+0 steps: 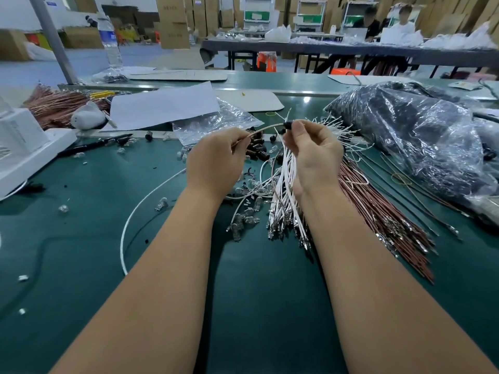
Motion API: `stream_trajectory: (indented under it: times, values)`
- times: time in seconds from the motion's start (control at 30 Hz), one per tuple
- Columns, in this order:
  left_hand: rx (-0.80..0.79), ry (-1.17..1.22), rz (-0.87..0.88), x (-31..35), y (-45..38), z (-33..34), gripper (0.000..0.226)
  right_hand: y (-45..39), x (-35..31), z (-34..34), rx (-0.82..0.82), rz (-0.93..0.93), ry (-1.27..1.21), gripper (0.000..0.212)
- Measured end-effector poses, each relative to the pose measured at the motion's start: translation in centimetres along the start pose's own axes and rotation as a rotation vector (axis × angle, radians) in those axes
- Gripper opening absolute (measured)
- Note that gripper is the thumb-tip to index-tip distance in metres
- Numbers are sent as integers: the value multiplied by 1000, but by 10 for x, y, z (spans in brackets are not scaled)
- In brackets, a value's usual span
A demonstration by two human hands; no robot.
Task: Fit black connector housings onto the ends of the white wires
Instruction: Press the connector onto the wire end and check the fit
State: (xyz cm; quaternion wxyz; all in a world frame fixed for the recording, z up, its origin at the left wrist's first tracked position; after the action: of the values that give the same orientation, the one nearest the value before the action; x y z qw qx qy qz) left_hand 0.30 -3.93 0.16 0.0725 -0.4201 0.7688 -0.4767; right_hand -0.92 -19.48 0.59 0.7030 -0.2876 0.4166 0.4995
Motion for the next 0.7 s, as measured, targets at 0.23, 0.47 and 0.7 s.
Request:
stream_trajectory:
  times: [0.23, 0.47, 0.7]
  values:
    - [221, -195, -68, -8, -12, -35, 22, 2, -3, -3, -59, -42, 257, 5]
    - [301, -395, -271, -72, -2, -89, 22, 0, 1, 3, -6, -125, 494, 10]
    - [124, -511, -447, -110, 31, -87, 55, 0, 1, 9, 78, -308, 785, 13]
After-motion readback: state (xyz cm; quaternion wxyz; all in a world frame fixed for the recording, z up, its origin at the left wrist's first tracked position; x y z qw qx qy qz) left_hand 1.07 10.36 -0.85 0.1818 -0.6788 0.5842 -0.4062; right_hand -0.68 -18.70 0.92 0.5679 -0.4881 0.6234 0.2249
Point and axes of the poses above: each hand's wrist, its own y-axis away from the middle knuckle, its own z-axis out of the palm, x = y × z, the point moved 3 cm from there along -y, towards the middle knuckle, and after that the axes turned 13 degrees about z, right-handed, at the moved point
